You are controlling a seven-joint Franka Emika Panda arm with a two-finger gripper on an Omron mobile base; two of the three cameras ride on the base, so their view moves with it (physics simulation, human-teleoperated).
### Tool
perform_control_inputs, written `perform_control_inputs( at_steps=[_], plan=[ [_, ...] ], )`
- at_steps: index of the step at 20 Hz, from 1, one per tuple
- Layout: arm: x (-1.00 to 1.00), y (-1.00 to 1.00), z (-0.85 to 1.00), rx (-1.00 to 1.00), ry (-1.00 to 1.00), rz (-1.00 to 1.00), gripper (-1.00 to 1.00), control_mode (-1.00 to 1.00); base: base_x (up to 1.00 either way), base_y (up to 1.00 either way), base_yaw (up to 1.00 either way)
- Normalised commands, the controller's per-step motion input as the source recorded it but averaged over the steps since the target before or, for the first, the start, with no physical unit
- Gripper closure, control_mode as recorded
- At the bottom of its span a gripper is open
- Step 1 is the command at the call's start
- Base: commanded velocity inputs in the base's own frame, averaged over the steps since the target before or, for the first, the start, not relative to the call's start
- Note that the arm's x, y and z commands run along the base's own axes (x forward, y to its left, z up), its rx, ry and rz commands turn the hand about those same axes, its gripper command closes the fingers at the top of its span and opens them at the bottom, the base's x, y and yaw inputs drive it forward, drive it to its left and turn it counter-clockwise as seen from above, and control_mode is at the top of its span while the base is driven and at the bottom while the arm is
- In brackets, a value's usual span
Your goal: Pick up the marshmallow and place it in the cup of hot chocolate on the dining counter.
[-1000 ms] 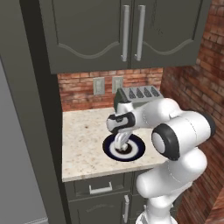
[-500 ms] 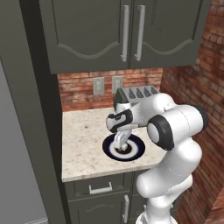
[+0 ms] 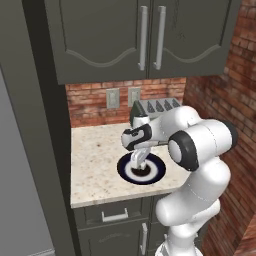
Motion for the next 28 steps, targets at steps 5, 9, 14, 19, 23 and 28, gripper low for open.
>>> perform_control_inputs(
  at_steps=[5, 9, 14, 19, 23, 28],
  plan=[
    [-0.01, 0.00, -0.46, 0.00, -0.08, 0.00, 1.00, -1.00, 0.00, 0.00, 0.00],
    [-0.14, -0.03, -0.74, 0.03, -0.10, 0.00, 1.00, -1.00, 0.00, 0.00, 0.00],
    [-0.41, 0.01, -0.09, 0.01, -0.05, -0.07, 1.00, -1.00, 0.00, 0.00, 0.00],
    [-0.53, 0.01, 0.58, 0.05, 0.01, -0.25, 1.00, -1.00, 0.00, 0.00, 0.00],
    [-0.28, 0.00, 0.85, 0.03, 0.04, -0.25, 1.00, -1.00, 0.00, 0.00, 0.00],
    [-0.31, 0.00, 0.90, 0.00, 0.00, -0.22, 1.00, -1.00, 0.00, 0.00, 0.00]
  ],
)
